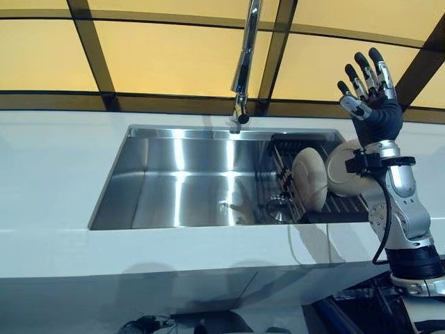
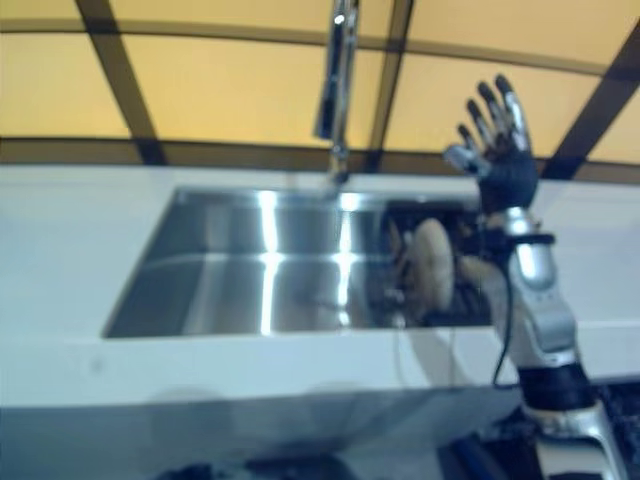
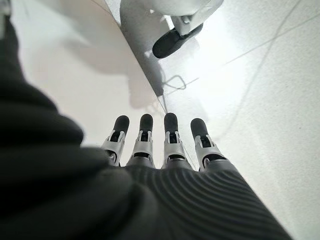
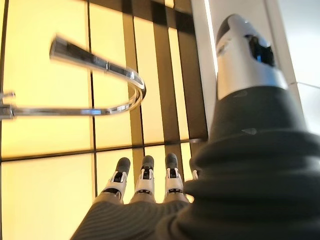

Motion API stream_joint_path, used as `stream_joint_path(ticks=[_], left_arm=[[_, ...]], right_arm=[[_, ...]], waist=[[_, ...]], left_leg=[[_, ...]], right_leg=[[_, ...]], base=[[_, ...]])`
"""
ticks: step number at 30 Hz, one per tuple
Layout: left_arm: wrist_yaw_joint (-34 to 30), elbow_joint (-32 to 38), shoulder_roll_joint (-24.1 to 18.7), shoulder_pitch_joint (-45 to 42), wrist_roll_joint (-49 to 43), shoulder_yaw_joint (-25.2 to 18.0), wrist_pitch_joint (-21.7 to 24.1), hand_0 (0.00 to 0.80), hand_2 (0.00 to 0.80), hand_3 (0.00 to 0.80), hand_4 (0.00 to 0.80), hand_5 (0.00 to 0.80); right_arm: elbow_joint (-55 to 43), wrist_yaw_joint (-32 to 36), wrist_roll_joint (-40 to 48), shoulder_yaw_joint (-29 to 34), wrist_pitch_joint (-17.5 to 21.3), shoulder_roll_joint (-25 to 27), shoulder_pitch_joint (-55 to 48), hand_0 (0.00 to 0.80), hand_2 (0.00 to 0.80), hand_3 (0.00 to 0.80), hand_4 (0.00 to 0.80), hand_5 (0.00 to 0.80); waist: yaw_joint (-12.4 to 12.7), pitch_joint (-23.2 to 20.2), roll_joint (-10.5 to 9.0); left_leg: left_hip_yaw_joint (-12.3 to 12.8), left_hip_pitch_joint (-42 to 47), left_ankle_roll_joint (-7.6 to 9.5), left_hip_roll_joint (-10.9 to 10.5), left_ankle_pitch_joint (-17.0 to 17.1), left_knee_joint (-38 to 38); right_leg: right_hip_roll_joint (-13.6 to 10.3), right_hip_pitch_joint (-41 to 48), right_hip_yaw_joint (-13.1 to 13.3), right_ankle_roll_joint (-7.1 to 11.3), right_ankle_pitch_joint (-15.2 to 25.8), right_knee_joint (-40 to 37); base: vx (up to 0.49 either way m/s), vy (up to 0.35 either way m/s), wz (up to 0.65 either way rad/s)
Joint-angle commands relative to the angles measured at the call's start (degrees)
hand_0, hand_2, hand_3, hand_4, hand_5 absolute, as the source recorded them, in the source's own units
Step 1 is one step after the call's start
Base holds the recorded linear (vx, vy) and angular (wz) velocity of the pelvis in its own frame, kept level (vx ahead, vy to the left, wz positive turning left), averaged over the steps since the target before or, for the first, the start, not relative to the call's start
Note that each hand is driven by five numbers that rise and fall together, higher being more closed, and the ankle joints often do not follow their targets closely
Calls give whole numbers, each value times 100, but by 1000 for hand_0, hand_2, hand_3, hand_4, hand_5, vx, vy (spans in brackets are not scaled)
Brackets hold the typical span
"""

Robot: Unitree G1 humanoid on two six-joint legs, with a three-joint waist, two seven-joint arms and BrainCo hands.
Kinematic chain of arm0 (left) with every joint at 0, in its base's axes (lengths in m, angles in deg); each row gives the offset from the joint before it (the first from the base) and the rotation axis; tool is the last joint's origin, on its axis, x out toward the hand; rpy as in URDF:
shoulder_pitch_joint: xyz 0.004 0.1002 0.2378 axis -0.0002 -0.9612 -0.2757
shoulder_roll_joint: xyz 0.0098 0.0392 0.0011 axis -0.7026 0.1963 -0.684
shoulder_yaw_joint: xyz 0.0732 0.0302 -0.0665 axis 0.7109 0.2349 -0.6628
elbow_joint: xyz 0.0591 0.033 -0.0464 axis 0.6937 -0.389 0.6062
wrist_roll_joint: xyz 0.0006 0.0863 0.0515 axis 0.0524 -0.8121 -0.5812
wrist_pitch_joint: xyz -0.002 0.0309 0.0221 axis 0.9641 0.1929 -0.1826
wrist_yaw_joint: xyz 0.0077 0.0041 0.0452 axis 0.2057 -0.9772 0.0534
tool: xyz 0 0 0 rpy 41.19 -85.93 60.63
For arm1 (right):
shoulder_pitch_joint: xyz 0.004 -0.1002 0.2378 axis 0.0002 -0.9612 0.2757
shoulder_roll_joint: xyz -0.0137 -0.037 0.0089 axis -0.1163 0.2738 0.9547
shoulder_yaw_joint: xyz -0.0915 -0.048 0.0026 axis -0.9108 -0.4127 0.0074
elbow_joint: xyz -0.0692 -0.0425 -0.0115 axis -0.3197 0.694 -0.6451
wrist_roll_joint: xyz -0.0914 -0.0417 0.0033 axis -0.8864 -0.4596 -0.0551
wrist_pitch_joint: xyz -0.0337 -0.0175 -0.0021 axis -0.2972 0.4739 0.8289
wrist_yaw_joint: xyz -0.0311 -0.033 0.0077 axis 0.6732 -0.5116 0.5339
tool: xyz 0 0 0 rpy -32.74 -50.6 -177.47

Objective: Take plates into dishwasher

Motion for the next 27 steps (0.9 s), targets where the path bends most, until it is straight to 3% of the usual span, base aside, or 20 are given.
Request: stream_joint_path(ticks=[1, 6, 11, 18, 27], left_arm=[[47, 95, -112, 32, -59, -179, -1, 0, 0, 0, 0, 0], [45, 28, -43, -70, 111, -356, 41, 0, 0, 0, 0, 0], [16, 41, 44, -193, -14, -407, 159, 0, 0, 0, 0, 0], [53, 55, 44, -177, 40, -290, 226, 0, 0, 0, 0, 0], [66, 30, -33, -221, 50, -266, 126, 0, 0, 0, 0, 0]], right_arm=[[363, -257, -250, 406, 70, 363, 626, 0, 0, 0, 0, 0], [553, -328, -594, 428, -111, 502, 660, 0, 0, 0, 0, 0], [746, -396, -737, 626, -572, 822, 552, 0, 0, 0, 0, 0], [1510, -298, -561, 674, -1275, 1298, 601, 0, 0, 0, 0, 0], [2230, -299, -257, 597, -1896, 1759, 871, 0, 0, 0, 0, 0]], waist=[[68, -9, 40], [122, -97, -37], [125, -172, -86], [113, -209, -134], [130, -235, -178]], left_leg=[[16, 78, -407, 164, -299, 39], [77, 45, -486, 311, -218, 32], [210, 91, -553, 406, -220, 10], [349, 111, -624, 472, -219, 10], [432, 136, -675, 497, -230, 10]], right_leg=[[275, 106, 90, -234, 801, -132], [447, 556, 165, -248, 528, -458], [514, 756, 87, -311, 365, -616], [571, 891, -34, -379, 284, -718], [632, 974, -79, -422, 297, -858]], base=[[27, -123, 17], [24, -118, 1], [29, -90, 1], [11, -48, 3], [6, -13, 2]])
